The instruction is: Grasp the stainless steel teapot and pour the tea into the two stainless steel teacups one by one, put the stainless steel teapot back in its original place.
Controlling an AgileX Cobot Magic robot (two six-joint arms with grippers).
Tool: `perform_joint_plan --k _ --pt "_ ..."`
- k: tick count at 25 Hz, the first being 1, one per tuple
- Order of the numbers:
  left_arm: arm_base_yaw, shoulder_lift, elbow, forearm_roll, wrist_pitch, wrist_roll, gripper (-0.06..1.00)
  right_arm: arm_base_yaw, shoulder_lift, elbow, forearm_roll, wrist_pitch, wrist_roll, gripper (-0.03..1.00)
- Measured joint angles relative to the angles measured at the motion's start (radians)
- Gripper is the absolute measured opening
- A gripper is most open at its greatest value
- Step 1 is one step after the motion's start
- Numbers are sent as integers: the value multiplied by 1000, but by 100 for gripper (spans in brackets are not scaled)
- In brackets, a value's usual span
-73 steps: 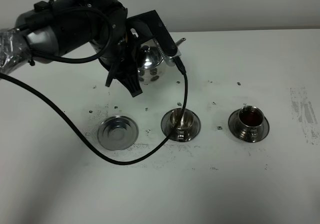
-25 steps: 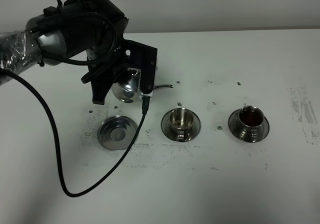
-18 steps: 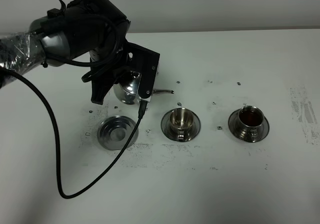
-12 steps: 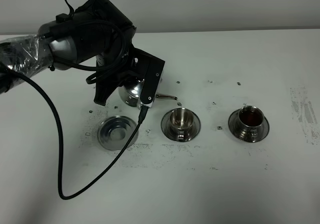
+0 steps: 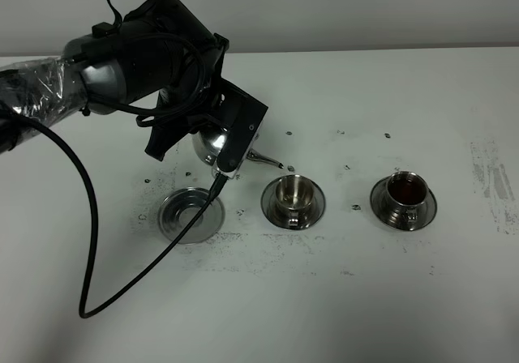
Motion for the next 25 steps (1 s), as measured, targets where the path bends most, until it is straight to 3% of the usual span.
perform_joint_plan --k 25 --pt "-37 26 0 139 -84 72 17 0 0 0 0 0 0 52"
